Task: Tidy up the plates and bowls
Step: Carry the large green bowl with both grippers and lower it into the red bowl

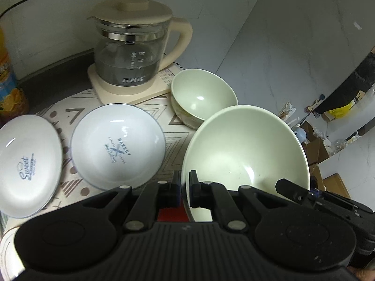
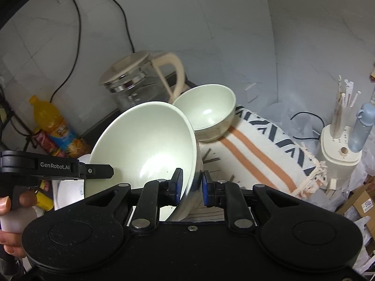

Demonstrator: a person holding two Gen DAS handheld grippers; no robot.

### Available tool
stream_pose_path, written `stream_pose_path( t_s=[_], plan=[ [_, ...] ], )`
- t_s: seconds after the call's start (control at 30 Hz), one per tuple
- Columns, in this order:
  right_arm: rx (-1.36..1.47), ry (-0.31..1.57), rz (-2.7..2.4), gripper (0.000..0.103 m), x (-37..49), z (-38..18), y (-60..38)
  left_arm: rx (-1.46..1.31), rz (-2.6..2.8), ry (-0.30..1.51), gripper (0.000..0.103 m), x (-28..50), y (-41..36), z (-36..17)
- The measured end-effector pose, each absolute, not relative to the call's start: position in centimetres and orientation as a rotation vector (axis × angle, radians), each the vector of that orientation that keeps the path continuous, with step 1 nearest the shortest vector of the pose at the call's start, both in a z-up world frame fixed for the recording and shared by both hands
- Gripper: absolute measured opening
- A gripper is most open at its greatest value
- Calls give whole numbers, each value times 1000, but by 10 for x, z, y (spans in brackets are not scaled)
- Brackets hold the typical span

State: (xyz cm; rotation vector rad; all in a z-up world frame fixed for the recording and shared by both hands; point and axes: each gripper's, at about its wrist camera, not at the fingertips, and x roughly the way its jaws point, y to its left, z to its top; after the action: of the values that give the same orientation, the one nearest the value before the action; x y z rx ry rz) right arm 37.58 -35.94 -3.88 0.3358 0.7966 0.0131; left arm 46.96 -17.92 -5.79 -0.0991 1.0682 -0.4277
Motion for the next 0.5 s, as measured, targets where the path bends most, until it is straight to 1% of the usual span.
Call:
stream_pose_path(
  t_s=[0.13, 0.3, 0.5],
  plan=[
    [299, 801, 47, 18, 372, -36, -344, -100, -407, 1084, 5, 461, -166, -57],
    [277, 849, 93, 19, 370, -40, -329, -93, -387, 1096, 5, 448, -150, -60],
    [250, 912, 140, 23, 370, -48, -311, -123, -349, 1138, 6, 439, -130, -69]
  ],
)
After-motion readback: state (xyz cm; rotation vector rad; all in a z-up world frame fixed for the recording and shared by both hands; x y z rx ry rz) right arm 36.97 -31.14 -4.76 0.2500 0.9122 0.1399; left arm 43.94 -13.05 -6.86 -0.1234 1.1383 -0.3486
